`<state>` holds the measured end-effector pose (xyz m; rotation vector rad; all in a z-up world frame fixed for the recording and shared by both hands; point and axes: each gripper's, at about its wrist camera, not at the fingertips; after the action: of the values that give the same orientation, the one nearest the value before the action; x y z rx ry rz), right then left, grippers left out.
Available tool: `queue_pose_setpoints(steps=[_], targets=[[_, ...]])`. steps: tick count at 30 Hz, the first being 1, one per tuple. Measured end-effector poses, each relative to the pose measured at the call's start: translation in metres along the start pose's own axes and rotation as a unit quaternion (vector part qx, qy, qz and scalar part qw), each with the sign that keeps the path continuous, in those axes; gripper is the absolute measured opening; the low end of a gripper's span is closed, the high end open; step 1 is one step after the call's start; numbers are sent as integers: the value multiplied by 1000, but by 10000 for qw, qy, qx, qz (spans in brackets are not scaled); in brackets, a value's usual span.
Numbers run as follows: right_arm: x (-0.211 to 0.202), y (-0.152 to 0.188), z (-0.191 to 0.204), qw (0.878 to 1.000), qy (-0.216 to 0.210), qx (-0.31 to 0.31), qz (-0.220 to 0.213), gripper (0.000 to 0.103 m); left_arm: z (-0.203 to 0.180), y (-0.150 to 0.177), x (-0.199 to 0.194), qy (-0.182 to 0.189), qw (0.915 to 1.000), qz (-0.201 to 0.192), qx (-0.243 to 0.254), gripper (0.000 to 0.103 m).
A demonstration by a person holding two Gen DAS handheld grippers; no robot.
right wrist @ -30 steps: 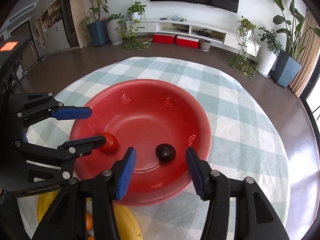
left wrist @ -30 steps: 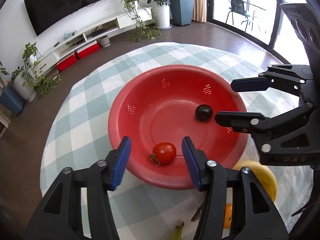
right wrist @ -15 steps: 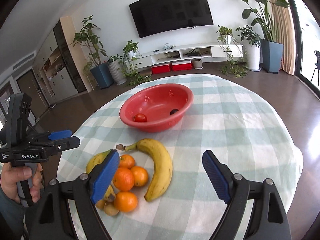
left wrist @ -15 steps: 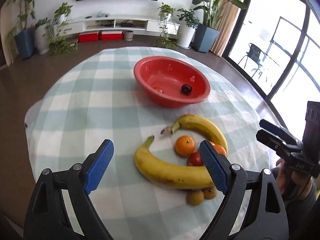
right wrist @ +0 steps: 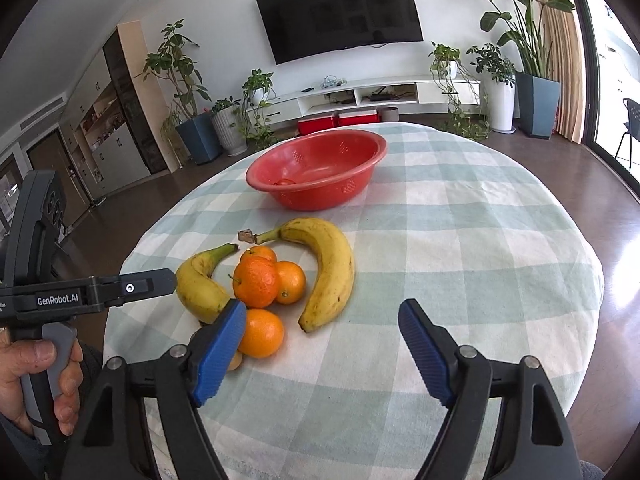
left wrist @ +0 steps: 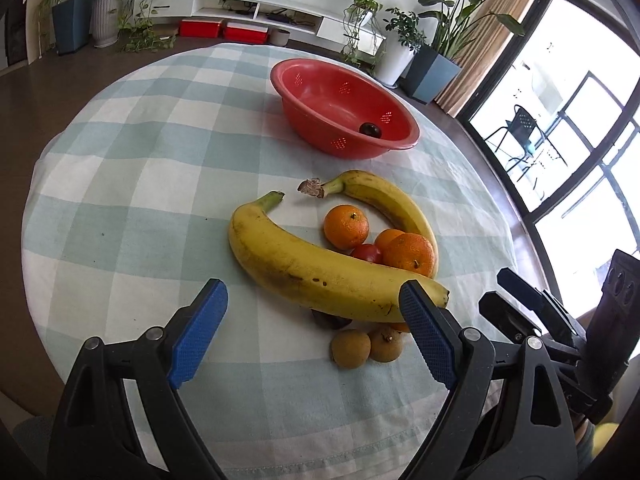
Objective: Organize fruits
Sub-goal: 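Withdraw both open tools from the bowl back toward the fruit pile, then grasp a small brown round fruit with the left tool while right tool approaches an orange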
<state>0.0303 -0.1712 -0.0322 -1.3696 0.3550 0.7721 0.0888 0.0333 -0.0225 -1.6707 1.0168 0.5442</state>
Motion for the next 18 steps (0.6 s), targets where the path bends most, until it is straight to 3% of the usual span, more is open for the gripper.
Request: queue_pose_setpoints(steps=[3,6,8,11,14,17,18], targets=[[5,8,13,9994,-130,-267,171,67,-6,5,-3,-57,9998,-103,180,87],[11,12,22,9981,-151,-492,353,55,-14,18,-6,-121,9979,-140,618,86],[15,14,23,9976,-174,-484,457,52,-17,27,-6,-51,9958,-60,912,86],[22,15,20,9965,-296,-307,715,46,-20,37,-2,99,9887,170,1484,71],[25,17,22,9958,-340,-315,792,42,-27,39,5,22,9774,399,2078,57],[26,20,26,9948,-442,-289,871,40,-31,39,14,125,9670,611,2469,54],[26,21,27,9944,-485,-265,906,40,-33,40,19,145,9633,726,2580,48]])
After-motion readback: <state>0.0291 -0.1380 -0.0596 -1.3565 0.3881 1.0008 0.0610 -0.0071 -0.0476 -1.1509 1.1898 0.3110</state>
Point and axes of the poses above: each gripper's, at about its wrist camera, not at the fingertips, and x roughly the way its jaws point, z to its left, y to its underside
